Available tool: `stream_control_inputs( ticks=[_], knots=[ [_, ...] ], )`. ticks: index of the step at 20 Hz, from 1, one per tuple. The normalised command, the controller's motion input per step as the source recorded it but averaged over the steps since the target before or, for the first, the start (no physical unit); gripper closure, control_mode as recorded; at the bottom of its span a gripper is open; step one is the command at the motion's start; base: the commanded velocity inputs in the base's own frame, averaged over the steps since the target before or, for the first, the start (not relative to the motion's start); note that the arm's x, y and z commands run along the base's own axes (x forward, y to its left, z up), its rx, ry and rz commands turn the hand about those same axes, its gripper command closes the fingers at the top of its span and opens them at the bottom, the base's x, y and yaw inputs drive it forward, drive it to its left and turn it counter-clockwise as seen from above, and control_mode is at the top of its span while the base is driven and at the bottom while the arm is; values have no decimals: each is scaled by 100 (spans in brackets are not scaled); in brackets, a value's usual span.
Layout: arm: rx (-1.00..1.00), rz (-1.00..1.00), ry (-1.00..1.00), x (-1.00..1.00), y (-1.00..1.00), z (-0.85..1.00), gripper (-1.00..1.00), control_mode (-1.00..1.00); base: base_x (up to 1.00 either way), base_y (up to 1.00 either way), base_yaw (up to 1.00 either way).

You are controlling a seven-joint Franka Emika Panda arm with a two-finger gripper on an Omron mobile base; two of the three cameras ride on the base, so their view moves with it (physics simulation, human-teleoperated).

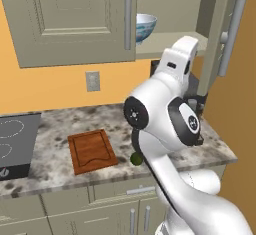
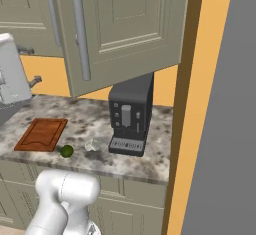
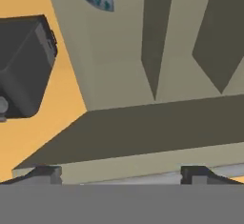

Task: Open the cabinet. Place the bowl and condiment on the counter. Then place the lime and garlic on the cutting board.

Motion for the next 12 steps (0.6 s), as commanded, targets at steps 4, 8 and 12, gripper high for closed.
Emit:
stream_control_inputs(
  ticks=[4,8,12],
  knots=[
    [-6,-3,0,32,0,0,-100,-100,0,0,0],
    [-7,-6,0,13,-3,0,-100,-100,0,0,0],
    [-3,-11,2,0,-29,0,-100,-100,0,0,0]
  ],
)
